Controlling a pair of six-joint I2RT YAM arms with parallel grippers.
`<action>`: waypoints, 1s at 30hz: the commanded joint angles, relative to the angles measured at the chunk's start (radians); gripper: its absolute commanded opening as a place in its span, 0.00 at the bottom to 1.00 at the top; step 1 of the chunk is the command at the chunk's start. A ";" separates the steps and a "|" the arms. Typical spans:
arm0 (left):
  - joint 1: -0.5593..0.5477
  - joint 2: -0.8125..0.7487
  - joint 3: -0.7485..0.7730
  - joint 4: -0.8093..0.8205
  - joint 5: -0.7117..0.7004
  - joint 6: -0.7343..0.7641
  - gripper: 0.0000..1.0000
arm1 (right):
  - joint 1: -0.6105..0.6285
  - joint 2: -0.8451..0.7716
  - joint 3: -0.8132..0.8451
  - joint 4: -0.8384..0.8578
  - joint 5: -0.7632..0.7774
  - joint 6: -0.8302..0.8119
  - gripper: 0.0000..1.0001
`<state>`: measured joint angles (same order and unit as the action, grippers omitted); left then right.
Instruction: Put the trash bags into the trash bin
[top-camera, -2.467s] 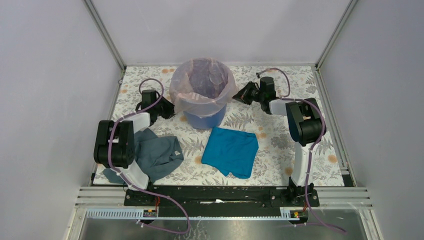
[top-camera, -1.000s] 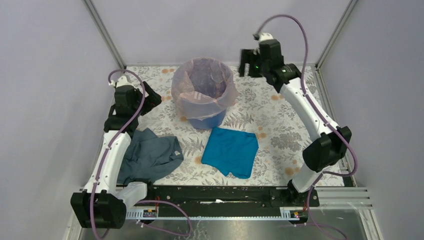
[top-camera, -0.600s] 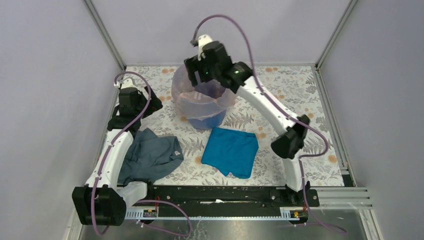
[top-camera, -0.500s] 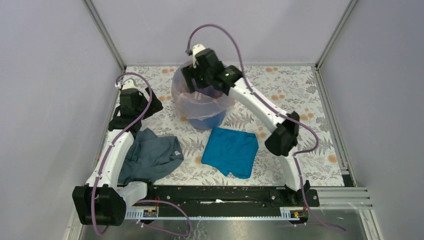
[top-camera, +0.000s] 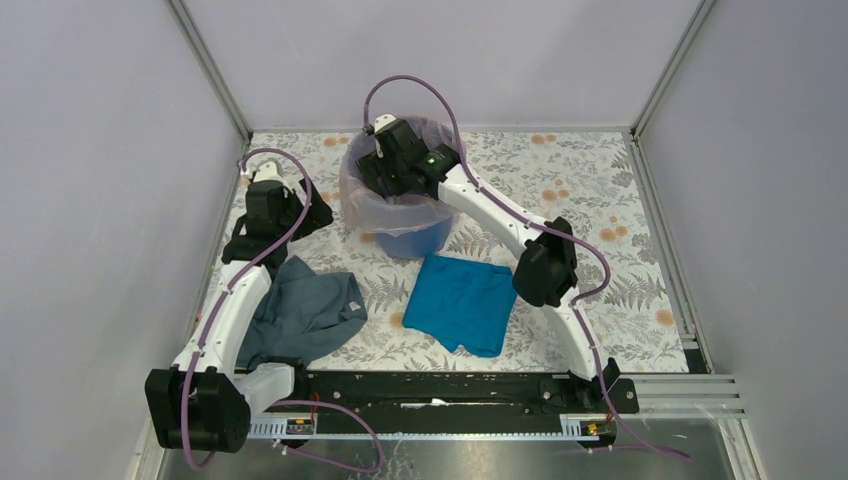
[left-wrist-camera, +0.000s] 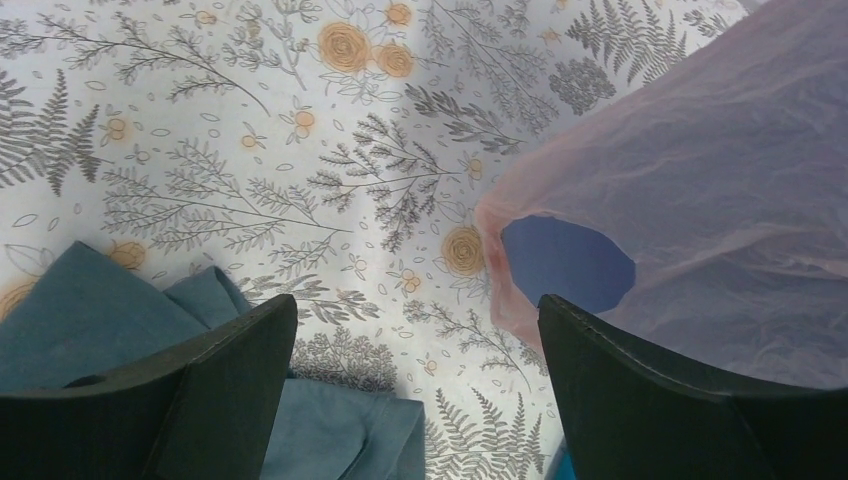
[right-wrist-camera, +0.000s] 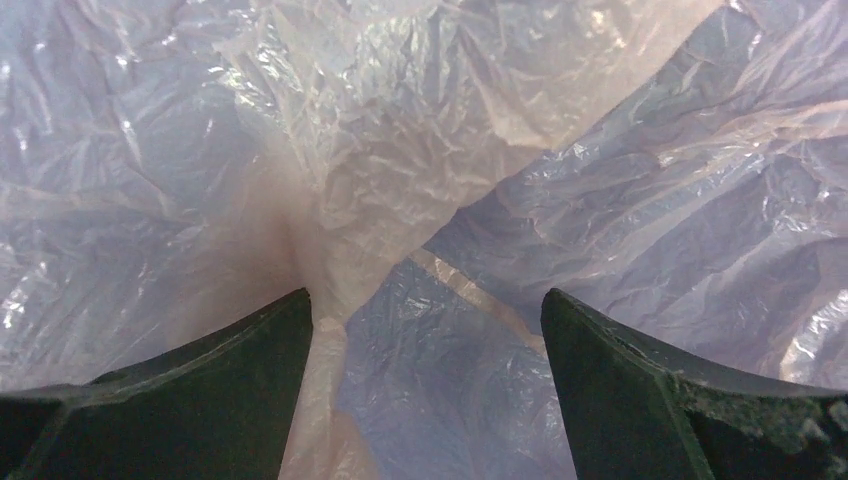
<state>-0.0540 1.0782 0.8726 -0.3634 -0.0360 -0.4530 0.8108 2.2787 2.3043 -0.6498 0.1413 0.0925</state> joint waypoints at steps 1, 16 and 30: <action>-0.004 0.016 -0.008 0.072 0.067 -0.001 0.93 | 0.010 -0.151 0.003 0.006 0.038 0.001 0.91; 0.029 0.290 0.039 0.147 0.362 -0.235 0.73 | 0.008 -0.124 -0.088 0.112 0.267 -0.139 0.60; 0.022 0.345 0.028 0.178 0.404 -0.237 0.66 | 0.007 -0.022 -0.175 0.139 0.065 -0.024 0.42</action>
<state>-0.0292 1.4109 0.8749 -0.2520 0.3347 -0.6796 0.8112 2.2608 2.1403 -0.5545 0.3103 0.0051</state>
